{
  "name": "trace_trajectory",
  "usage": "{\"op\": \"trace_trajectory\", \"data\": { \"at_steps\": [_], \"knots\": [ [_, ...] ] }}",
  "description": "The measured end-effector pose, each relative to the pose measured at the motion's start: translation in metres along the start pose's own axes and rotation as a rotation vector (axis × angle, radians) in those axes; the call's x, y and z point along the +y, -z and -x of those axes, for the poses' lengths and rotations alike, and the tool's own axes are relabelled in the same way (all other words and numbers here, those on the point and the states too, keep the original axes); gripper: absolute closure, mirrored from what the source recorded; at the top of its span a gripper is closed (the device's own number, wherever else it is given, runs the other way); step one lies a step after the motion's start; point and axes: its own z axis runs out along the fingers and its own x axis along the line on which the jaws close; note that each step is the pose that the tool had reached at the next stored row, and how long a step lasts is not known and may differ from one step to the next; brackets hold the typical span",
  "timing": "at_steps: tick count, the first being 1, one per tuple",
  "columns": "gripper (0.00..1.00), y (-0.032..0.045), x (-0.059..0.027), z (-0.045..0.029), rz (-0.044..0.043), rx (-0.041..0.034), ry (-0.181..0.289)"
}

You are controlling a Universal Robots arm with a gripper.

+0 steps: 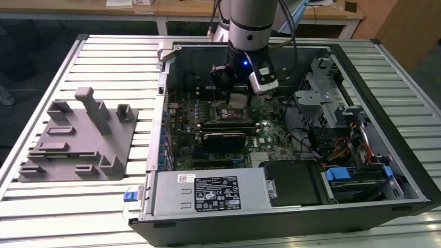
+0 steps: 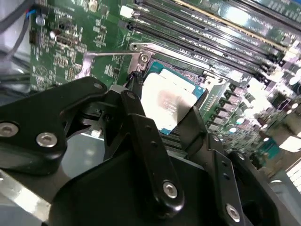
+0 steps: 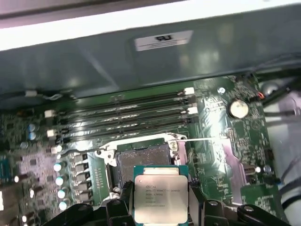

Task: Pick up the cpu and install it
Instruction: 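Place the cpu into insertion slot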

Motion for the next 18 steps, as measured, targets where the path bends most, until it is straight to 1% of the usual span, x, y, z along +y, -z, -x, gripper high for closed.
{"op": "trace_trajectory", "data": {
  "at_steps": [18],
  "knots": [
    [0.45,-0.0003,0.0,0.0,0.0,-0.0194,-0.326]
  ]
}}
